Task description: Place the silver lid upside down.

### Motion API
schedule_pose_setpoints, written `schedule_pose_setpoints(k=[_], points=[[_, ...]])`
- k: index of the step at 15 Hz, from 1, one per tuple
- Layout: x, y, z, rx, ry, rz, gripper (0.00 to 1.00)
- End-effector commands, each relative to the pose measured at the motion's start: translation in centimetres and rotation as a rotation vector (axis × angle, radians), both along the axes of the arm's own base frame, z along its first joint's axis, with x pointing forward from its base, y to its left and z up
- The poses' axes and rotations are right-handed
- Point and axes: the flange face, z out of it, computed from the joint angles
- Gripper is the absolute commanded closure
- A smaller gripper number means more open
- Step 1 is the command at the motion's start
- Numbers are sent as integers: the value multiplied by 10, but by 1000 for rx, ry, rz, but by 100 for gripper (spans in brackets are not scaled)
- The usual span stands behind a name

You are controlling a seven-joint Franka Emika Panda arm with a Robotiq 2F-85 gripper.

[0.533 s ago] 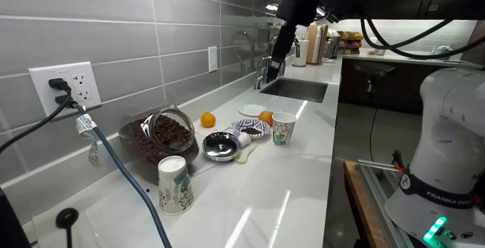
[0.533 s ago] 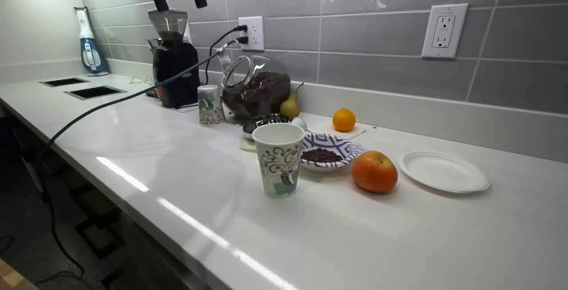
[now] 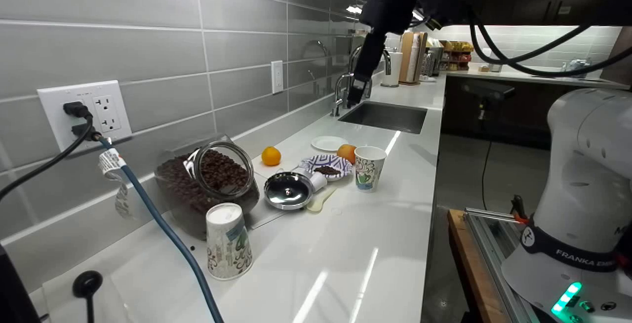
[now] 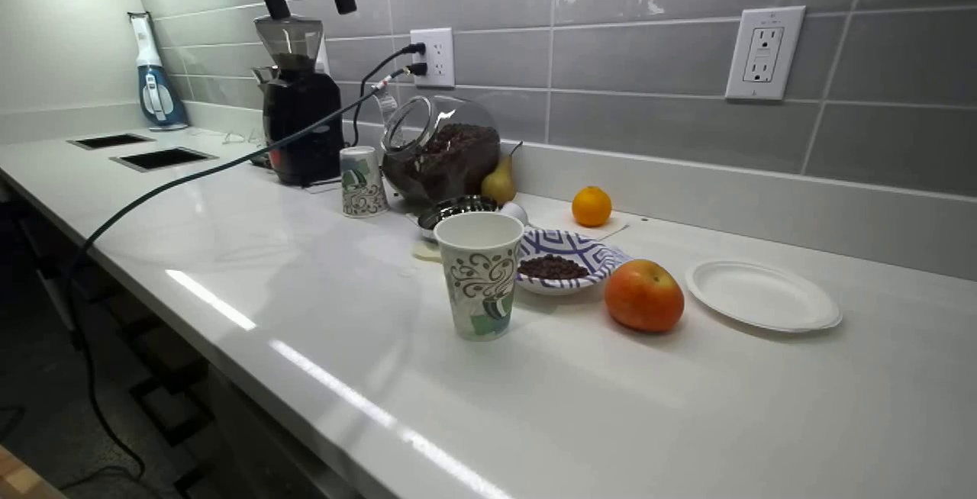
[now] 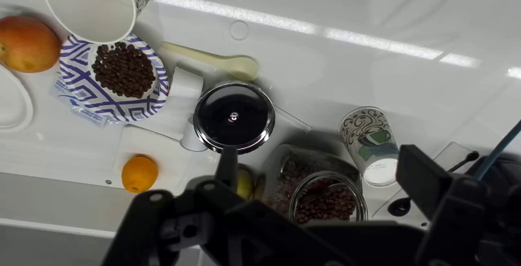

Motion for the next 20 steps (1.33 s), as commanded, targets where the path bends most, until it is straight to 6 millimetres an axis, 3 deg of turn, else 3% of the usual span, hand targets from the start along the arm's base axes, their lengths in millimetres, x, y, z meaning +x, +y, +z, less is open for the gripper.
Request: schedule_pose_setpoints(k=[1, 7, 9, 15, 17, 20], points=[[0, 0, 0, 0, 1, 0, 0], [3, -6, 1, 19, 6, 3, 0], [9, -26, 3, 104, 25, 5, 0], [22, -132, -4, 360, 84, 6, 0], [29, -161, -17, 400, 115, 71, 0], [43, -189, -45, 446, 164, 121, 0]])
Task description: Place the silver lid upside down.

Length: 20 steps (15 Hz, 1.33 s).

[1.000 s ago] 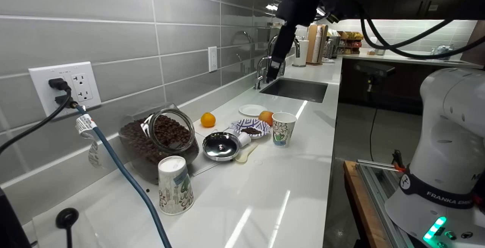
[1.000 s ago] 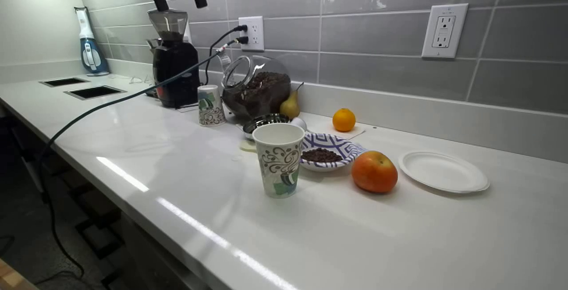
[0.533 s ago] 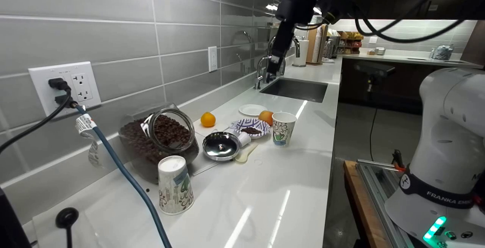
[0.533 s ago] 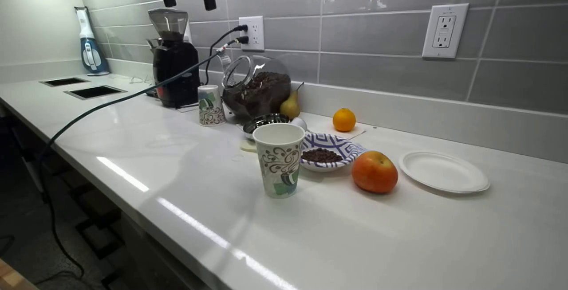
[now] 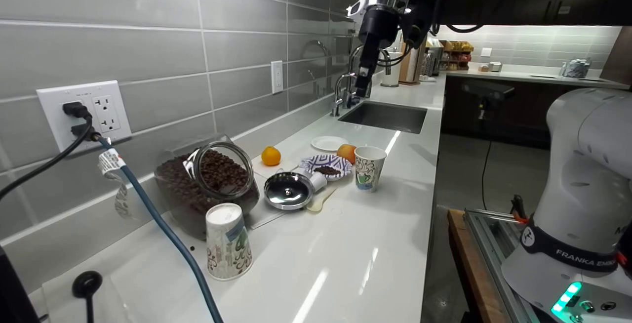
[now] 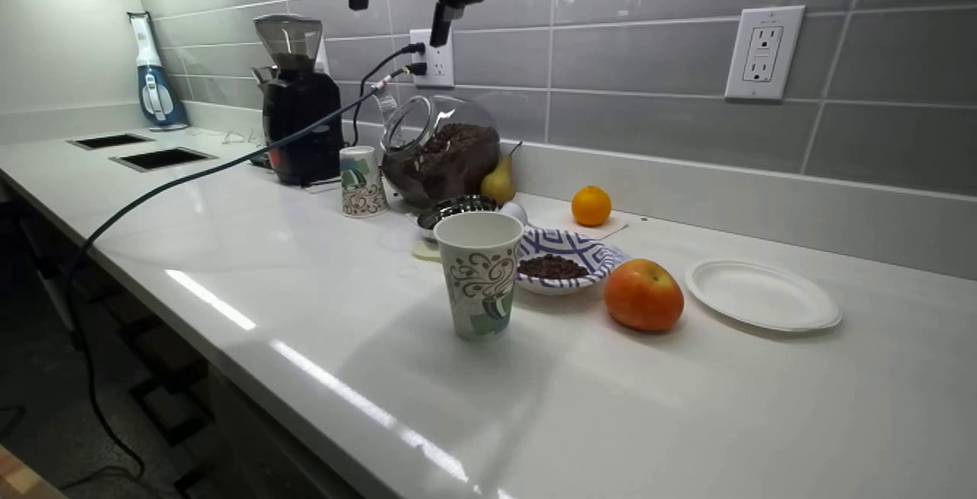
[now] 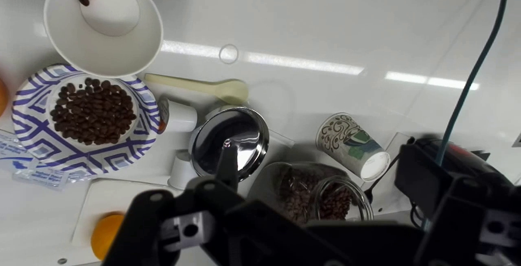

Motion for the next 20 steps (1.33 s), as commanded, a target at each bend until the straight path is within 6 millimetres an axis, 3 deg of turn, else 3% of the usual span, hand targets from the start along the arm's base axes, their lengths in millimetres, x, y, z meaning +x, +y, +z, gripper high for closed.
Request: schedule_pose_setpoints(k=[1, 5, 11, 12, 16, 20], points=[[30, -24, -30, 63, 43, 87, 0], [52, -49, -74, 38, 37, 116, 0], [76, -93, -134, 41, -14, -26, 0], [62, -81, -122, 11, 10, -1, 0], [71, -92, -138, 30, 15, -26, 0], [82, -82, -145, 166, 6, 4, 0]])
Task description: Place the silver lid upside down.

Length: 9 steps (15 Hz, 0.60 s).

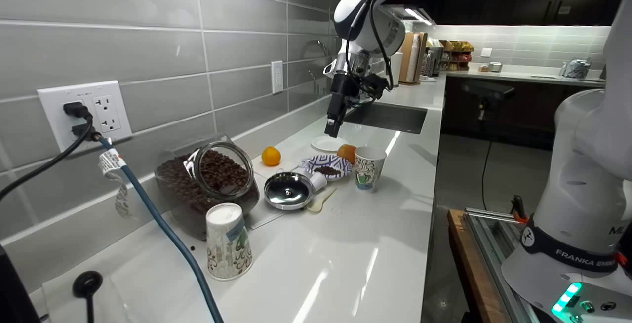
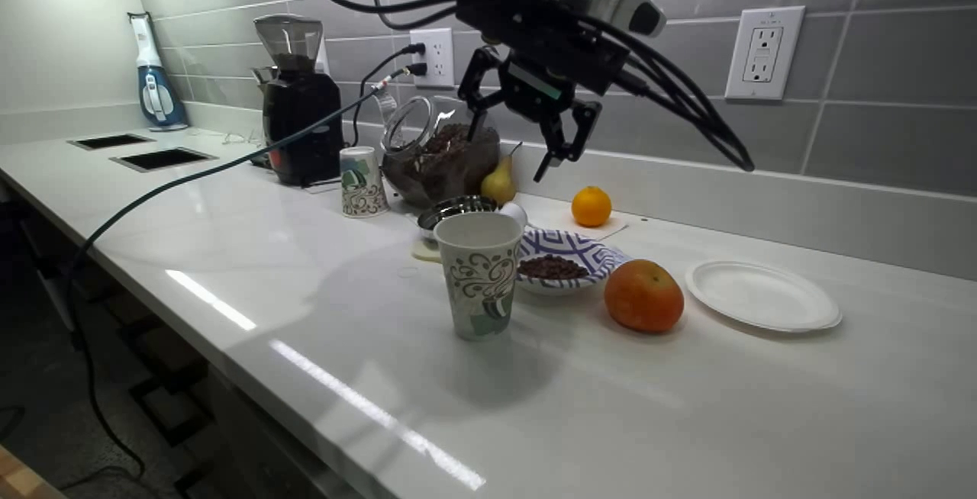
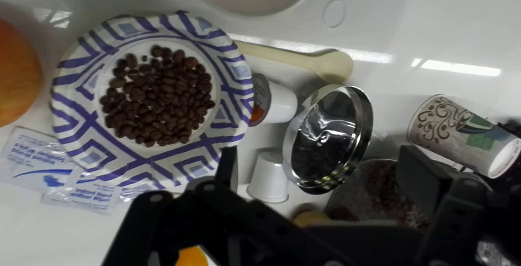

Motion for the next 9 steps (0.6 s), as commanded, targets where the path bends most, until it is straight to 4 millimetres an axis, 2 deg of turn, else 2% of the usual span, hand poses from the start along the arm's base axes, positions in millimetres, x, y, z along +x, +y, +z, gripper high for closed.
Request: schedule_pose_setpoints(k=[1, 4, 9], points=[[11, 7, -10, 158, -12, 20, 0], [16, 5, -22, 259, 0, 28, 0], [24, -13, -49, 376, 29, 41, 0]])
